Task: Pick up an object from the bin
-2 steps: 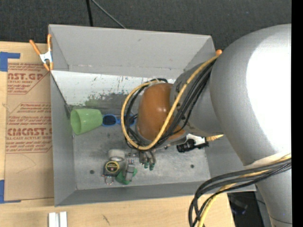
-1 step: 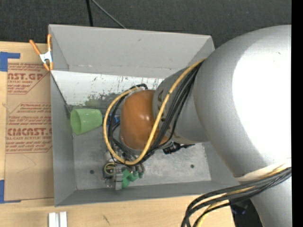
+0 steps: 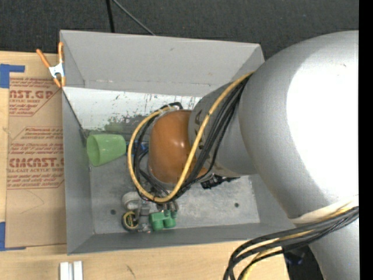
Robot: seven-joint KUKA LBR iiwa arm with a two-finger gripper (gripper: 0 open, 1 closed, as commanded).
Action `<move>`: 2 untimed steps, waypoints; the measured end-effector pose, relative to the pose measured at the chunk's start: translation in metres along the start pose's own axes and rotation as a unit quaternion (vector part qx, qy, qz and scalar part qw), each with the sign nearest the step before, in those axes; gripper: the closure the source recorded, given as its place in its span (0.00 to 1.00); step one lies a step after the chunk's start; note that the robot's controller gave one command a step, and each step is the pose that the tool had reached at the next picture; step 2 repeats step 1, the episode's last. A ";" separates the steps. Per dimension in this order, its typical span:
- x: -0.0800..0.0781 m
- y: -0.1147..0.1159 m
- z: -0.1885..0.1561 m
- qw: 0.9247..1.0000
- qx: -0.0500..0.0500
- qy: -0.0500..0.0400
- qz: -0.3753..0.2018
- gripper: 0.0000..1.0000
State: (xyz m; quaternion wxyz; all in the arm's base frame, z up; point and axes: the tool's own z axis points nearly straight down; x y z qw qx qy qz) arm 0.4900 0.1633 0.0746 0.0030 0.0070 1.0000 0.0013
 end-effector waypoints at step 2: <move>-0.030 -0.023 -0.150 1.000 0.000 -0.002 -0.007 1.00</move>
Offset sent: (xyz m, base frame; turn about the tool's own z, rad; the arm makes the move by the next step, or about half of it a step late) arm 0.0266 -0.0245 0.1457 -0.0138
